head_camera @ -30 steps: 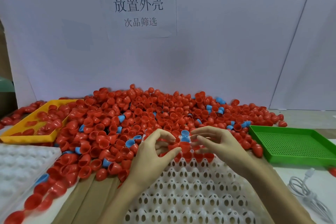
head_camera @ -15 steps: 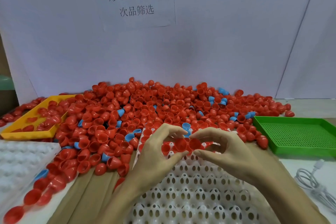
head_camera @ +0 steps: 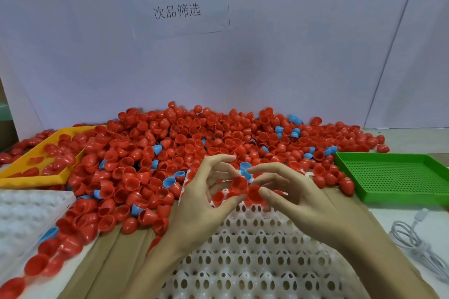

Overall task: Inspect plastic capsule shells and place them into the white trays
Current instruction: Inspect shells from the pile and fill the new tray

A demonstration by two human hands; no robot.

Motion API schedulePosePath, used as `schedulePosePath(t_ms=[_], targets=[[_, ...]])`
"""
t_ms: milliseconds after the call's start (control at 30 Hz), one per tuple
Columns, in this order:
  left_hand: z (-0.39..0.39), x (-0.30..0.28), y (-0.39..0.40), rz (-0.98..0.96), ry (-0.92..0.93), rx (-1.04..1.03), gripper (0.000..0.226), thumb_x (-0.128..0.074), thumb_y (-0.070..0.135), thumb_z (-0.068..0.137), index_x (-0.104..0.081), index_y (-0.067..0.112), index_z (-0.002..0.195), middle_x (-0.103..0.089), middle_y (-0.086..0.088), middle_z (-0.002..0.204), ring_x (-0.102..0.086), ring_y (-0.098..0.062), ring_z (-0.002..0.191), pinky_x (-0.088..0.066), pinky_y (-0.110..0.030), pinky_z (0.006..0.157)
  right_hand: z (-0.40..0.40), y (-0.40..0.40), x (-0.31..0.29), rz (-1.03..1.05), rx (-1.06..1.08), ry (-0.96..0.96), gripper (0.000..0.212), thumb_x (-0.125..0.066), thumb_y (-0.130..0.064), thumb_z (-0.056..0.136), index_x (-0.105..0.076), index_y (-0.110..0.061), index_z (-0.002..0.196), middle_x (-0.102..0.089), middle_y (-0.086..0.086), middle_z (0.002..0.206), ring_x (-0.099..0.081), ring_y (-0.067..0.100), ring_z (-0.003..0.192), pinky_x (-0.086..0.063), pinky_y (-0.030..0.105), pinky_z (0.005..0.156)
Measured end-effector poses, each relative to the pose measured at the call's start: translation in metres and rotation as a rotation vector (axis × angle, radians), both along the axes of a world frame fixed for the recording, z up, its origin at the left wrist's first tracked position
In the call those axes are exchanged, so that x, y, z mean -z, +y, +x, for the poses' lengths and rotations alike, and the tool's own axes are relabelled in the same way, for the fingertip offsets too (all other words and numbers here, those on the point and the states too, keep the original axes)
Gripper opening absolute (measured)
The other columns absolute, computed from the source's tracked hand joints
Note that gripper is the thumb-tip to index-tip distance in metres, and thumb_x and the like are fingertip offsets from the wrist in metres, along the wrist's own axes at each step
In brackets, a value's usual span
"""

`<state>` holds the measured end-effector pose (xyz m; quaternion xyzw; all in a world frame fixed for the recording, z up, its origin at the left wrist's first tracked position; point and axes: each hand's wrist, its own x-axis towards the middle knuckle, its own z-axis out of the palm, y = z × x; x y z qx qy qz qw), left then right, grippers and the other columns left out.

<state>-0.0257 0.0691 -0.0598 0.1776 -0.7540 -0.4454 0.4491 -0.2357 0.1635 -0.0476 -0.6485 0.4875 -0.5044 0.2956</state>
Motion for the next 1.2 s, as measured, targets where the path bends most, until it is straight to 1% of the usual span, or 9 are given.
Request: schedulePosePath(t_ms=[200, 300, 367, 467, 567, 700, 867, 1067, 1200], targets=[[-0.001, 0.002, 0.003, -0.031, -0.062, 0.028, 0.060, -0.082, 0.010, 0.090, -0.053, 0.032, 0.139, -0.070, 0.004, 0.122, -0.068, -0.020, 0.122, -0.055, -0.027, 0.103, 0.002, 0.000, 0.003, 0.038, 0.033, 0.128, 0.028, -0.069, -0.007, 0.100, -0.075, -0.027, 0.119, -0.078, -0.002, 0.108, -0.077, 0.020, 0.099, -0.064, 0.038, 0.084], [-0.003, 0.003, 0.006, -0.085, -0.116, 0.001, 0.055, -0.082, 0.015, 0.091, -0.055, 0.033, 0.136, -0.069, 0.012, 0.125, -0.066, -0.013, 0.123, -0.053, -0.021, 0.101, -0.002, -0.002, 0.004, 0.058, 0.072, 0.154, 0.024, -0.071, -0.002, 0.097, -0.076, -0.020, 0.112, -0.080, -0.002, 0.100, -0.078, 0.019, 0.089, -0.065, 0.036, 0.081], [-0.003, 0.004, 0.005, -0.134, -0.157, -0.053, 0.048, -0.081, 0.020, 0.093, -0.058, 0.035, 0.132, -0.068, 0.016, 0.124, -0.065, -0.010, 0.122, -0.051, -0.017, 0.100, -0.012, -0.005, 0.005, 0.043, 0.189, 0.151, 0.023, -0.073, -0.003, 0.095, -0.077, -0.022, 0.107, -0.079, -0.004, 0.095, -0.077, 0.018, 0.084, -0.065, 0.034, 0.078], [0.000, 0.007, -0.001, -0.158, -0.260, -0.102, 0.032, -0.077, 0.025, 0.095, -0.064, 0.039, 0.121, -0.068, 0.017, 0.112, -0.067, -0.011, 0.109, -0.052, -0.018, 0.092, -0.035, -0.008, 0.007, 0.045, 0.436, 0.145, 0.022, -0.075, -0.006, 0.094, -0.077, -0.026, 0.105, -0.078, -0.007, 0.091, -0.075, 0.012, 0.085, -0.063, 0.028, 0.077], [0.001, 0.013, -0.004, -0.192, -0.406, -0.081, 0.016, -0.075, 0.029, 0.097, -0.068, 0.041, 0.106, -0.068, 0.018, 0.104, -0.066, -0.013, 0.099, -0.054, -0.020, 0.082, -0.053, -0.008, 0.013, 0.081, 0.574, 0.287, 0.019, -0.076, -0.011, 0.095, -0.078, -0.026, 0.105, -0.076, -0.011, 0.092, -0.072, 0.005, 0.086, -0.062, 0.027, 0.079], [0.000, 0.018, -0.004, -0.259, -0.520, -0.022, 0.004, -0.072, 0.036, 0.098, -0.069, 0.038, 0.101, -0.065, 0.019, 0.104, -0.062, -0.008, 0.100, -0.049, -0.019, 0.084, -0.059, -0.007, 0.019, 0.140, 0.570, 0.418, 0.021, -0.074, -0.015, 0.097, -0.076, -0.034, 0.104, -0.070, -0.014, 0.099, -0.065, 0.000, 0.090, -0.054, 0.015, 0.078], [0.001, 0.017, -0.003, -0.258, -0.533, -0.025, 0.001, -0.071, 0.036, 0.099, -0.071, 0.037, 0.099, -0.064, 0.018, 0.101, -0.061, -0.009, 0.100, -0.050, -0.024, 0.088, -0.057, -0.004, 0.016, 0.162, 0.554, 0.475, 0.018, -0.072, -0.020, 0.098, -0.077, -0.038, 0.100, -0.066, -0.016, 0.099, -0.060, -0.007, 0.091, -0.047, 0.006, 0.080], [0.000, 0.016, -0.001, -0.274, -0.552, -0.033, 0.003, -0.069, 0.037, 0.100, -0.071, 0.036, 0.101, -0.063, 0.019, 0.100, -0.059, -0.006, 0.104, -0.049, -0.025, 0.093, -0.050, -0.002, 0.012, 0.175, 0.534, 0.460, 0.013, -0.076, -0.016, 0.095, -0.081, -0.027, 0.100, -0.066, -0.010, 0.098, -0.063, 0.004, 0.086, -0.049, 0.011, 0.078], [0.001, 0.017, 0.002, -0.370, -0.610, -0.055, 0.007, -0.064, 0.040, 0.102, -0.069, 0.036, 0.105, -0.058, 0.022, 0.104, -0.054, -0.005, 0.109, -0.045, -0.020, 0.095, -0.049, -0.003, 0.013, 0.175, 0.526, 0.481, 0.012, -0.076, -0.015, 0.096, -0.080, -0.025, 0.101, -0.066, -0.008, 0.097, -0.062, 0.007, 0.084, -0.048, 0.012, 0.075]])
